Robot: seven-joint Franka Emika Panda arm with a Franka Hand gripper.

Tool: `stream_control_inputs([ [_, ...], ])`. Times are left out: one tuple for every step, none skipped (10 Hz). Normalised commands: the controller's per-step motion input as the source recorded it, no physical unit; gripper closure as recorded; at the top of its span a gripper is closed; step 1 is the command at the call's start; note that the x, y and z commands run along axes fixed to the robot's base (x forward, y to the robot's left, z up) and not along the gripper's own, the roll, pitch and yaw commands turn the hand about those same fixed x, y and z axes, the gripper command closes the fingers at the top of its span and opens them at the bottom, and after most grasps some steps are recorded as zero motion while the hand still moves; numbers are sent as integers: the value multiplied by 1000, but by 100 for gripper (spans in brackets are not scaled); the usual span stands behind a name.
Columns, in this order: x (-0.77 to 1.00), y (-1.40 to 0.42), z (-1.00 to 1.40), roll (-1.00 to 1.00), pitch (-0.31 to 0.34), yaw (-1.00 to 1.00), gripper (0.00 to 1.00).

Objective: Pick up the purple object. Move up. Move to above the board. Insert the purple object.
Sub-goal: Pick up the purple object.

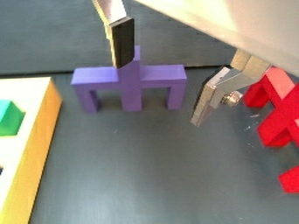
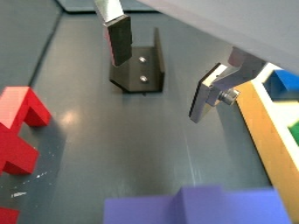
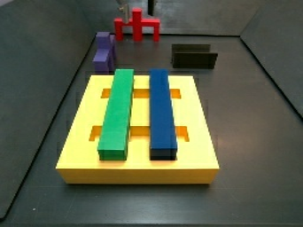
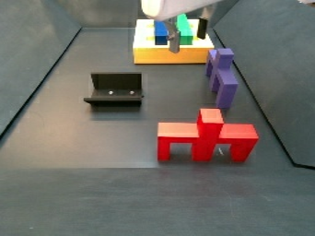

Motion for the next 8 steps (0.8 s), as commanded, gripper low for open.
stream_control_inputs([
  [-257,0,0,0,-3,-897,0],
  [-254,0,0,0,0,-909,0],
  [-271,0,0,0,0,-880,0],
  [-311,0,129,0,-14,-831,0],
  [-300,0,143,0,-17,-843,0],
  [-251,0,117,0,-26,-903,0],
  [-146,0,77,0,-29,-971,0],
  [-111,0,54,0,-26,-991,0],
])
